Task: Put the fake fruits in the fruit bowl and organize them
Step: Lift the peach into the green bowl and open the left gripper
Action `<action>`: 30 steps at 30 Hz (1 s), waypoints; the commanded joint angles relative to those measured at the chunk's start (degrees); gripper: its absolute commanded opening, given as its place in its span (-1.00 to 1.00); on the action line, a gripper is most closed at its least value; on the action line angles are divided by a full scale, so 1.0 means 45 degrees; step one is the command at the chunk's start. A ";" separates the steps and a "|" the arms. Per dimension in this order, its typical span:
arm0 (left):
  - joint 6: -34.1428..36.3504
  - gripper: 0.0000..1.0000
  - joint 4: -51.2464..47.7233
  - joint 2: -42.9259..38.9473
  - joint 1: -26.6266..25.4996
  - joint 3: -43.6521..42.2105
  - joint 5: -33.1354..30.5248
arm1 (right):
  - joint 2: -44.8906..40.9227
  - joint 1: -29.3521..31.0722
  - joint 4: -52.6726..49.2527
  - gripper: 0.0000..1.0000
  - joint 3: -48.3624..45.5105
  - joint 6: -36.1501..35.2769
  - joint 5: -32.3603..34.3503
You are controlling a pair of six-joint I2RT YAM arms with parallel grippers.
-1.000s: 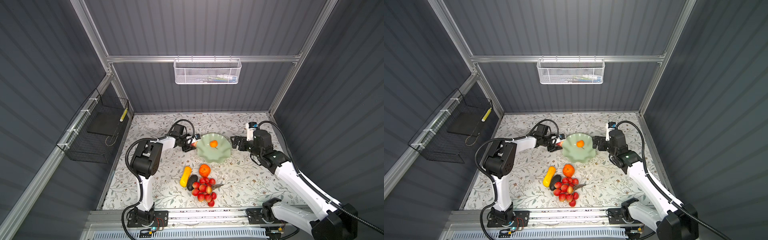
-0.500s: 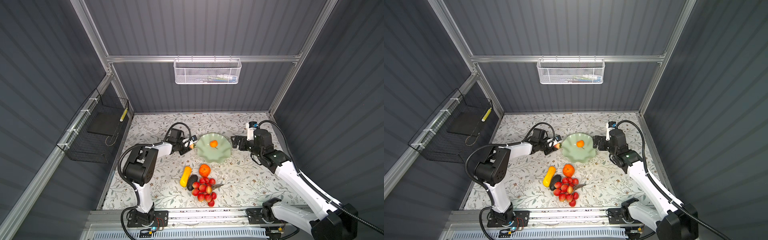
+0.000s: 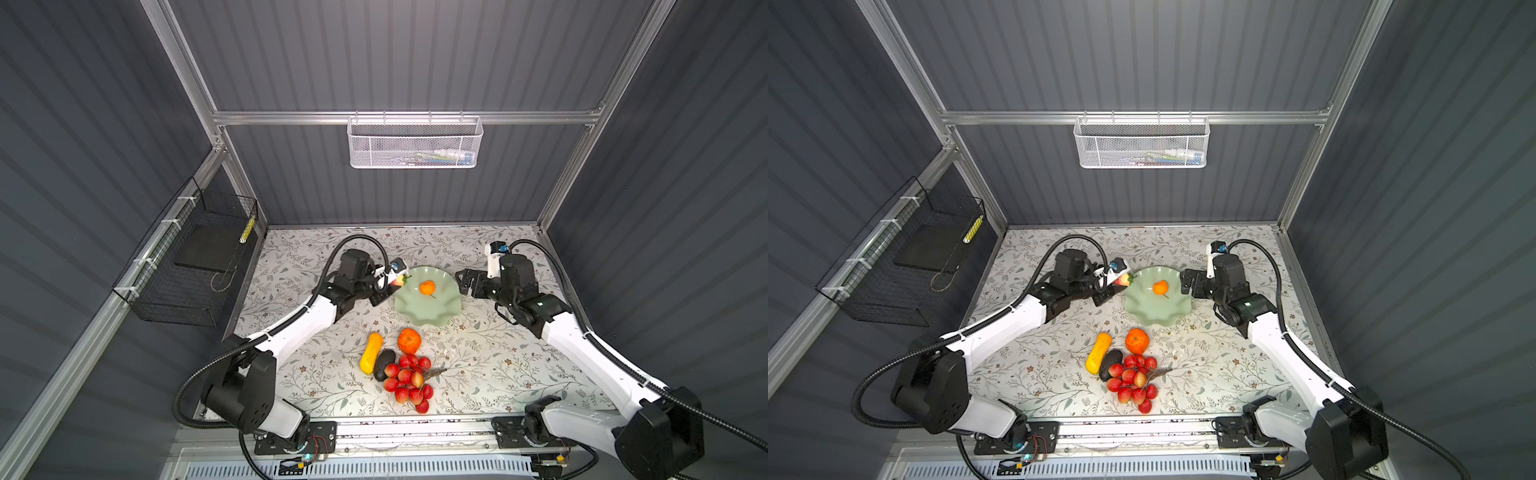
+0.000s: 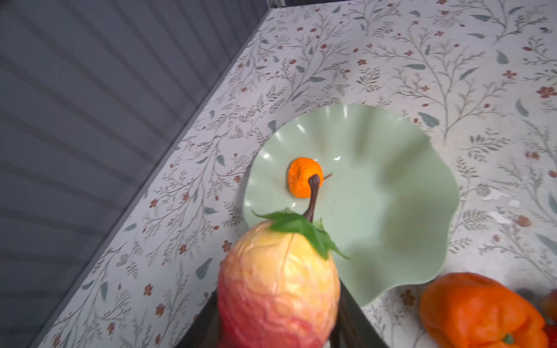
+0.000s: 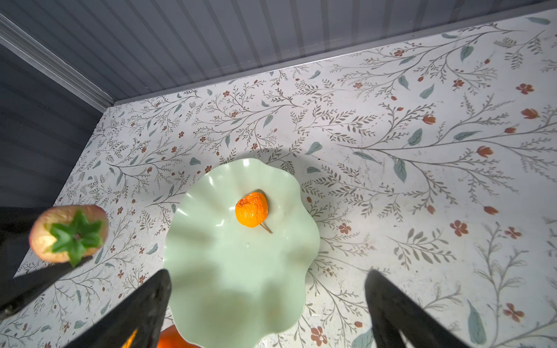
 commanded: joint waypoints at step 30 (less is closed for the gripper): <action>-0.2019 -0.03 -0.2970 0.7927 -0.2675 0.6375 -0.2373 | -0.1296 -0.0522 0.0018 0.98 -0.0556 -0.0013 0.0092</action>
